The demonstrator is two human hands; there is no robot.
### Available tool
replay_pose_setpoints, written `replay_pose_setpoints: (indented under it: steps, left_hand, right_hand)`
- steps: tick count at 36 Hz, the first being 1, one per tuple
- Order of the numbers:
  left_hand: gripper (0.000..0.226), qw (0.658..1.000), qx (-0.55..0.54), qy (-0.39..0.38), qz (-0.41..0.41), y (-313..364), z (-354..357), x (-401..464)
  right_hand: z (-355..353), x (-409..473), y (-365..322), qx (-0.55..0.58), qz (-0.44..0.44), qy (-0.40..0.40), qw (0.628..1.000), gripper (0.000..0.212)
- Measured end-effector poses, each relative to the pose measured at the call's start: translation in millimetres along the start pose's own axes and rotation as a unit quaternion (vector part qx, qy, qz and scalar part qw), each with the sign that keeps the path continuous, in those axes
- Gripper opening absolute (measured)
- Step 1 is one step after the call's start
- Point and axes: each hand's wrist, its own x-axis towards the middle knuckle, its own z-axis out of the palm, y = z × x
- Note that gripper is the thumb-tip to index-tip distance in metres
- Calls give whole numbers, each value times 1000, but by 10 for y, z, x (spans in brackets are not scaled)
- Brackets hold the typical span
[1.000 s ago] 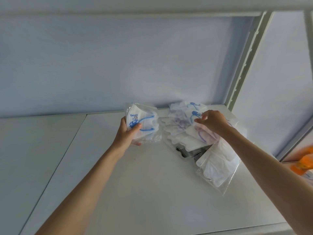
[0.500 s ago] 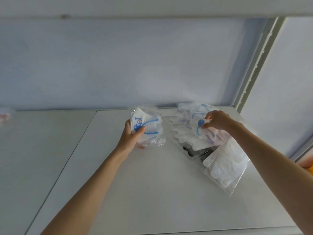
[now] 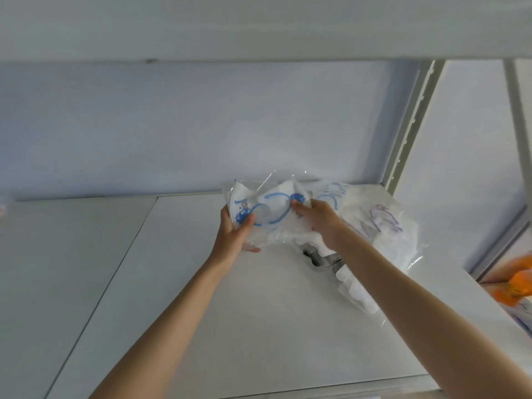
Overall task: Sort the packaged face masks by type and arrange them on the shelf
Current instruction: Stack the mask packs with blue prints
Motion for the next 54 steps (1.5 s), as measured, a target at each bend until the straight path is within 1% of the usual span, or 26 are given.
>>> replay_pose_setpoints:
  steps: [2, 5, 8, 10, 17, 20, 22, 24, 25, 27, 29, 31, 34, 35, 38, 40, 41, 42, 43, 45, 46, 47, 48, 50, 52, 54]
  left_hand:
    - [33, 1000, -2, -13, 0, -8, 10, -12]
    - [30, 1000, 4, -21, -17, -13, 21, -9]
    - [42, 999, -5, -30, -45, -26, 47, 20]
    - [45, 998, -9, -31, -55, -32, 65, 40]
    - [25, 998, -5, -49, -37, 13, 79, 85]
    - [28, 999, -2, -44, -28, 1, 78, 127]
    - [30, 999, -1, -35, -22, -5, 68, 152]
    - [29, 999, -2, -29, -27, -18, 30, 185]
    - [30, 999, -1, -27, -34, -31, 6, 210]
    - [36, 998, 8, -29, -47, -57, -44, 254]
    - [42, 997, 20, -48, -55, -65, -67, 280]
    - [45, 996, 27, -69, -58, -37, -56, 273]
    - [43, 992, 32, -110, -60, 18, 2, 226]
    - [41, 990, 34, -125, -62, 30, 20, 202]
    - [43, 984, 48, -161, -58, 24, 48, 143]
    - [46, 983, 55, -167, -55, -5, 44, 121]
    - [47, 984, 50, -160, -54, -19, 39, 112]
    - [48, 987, 40, -149, -52, -32, 28, 105]
    - [48, 990, 25, -133, -50, -40, 22, 99]
    - [47, 994, -2, -104, -39, -35, 15, 79]
    - [45, 995, -11, -95, -34, -31, 14, 68]
    - [43, 995, -18, -88, -32, -29, 14, 60]
    - [42, 995, -26, -85, -33, -30, 14, 54]
    - [42, 994, -41, -91, -45, -29, 18, 39]
    - [41, 989, -68, -110, -69, -29, 21, 25]
    - [44, 982, -100, -128, -97, -28, -5, 15]
  right_hand:
    - [110, 3, 23, 25, 26, 0, 999, 19]
    - [219, 23, 59, -6, 32, 15, 999, 36]
    - [288, 20, 114, -66, -8, 45, 997, 33]
    - [312, -6, 131, -114, -33, 59, 991, 31]
    - [244, 59, 134, -125, -70, 58, 988, 31]
    - [115, 103, 67, -150, -103, 53, 982, 29]
    - [-38, 165, 2, -179, -135, 75, 972, 39]
    - [-221, 212, -93, -232, -178, 76, 953, 43]
    - [-307, 227, -156, -269, -196, 57, 941, 42]
    - [-439, 218, -310, -350, -213, -14, 912, 35]
    - [-483, 179, -461, -439, -220, -89, 867, 25]
    - [-436, 131, -588, -517, -224, -134, 815, 28]
    - [-281, 83, -702, -612, -255, -148, 734, 40]
    - [-231, 78, -710, -627, -265, -146, 718, 46]
    - [-119, 97, -661, -642, -305, -126, 692, 64]
    - [-85, 122, -574, -652, -342, -79, 672, 79]
    - [-80, 120, -521, -647, -352, -43, 675, 87]
    - [-85, 118, -460, -628, -348, 0, 696, 94]
    - [-94, 104, -391, -586, -330, 49, 738, 96]
    - [-112, 55, -236, -439, -250, 131, 853, 93]
    - [-116, 28, -160, -344, -190, 140, 909, 92]
    - [-108, 18, -78, -252, -130, 126, 950, 92]
    - [-93, 9, -3, -183, -81, 98, 975, 93]
    - [-52, -21, 112, -126, -37, 29, 991, 87]
    - [-21, -49, 164, -128, -45, -19, 991, 75]
    - [-14, -68, 151, -142, -55, -46, 987, 71]
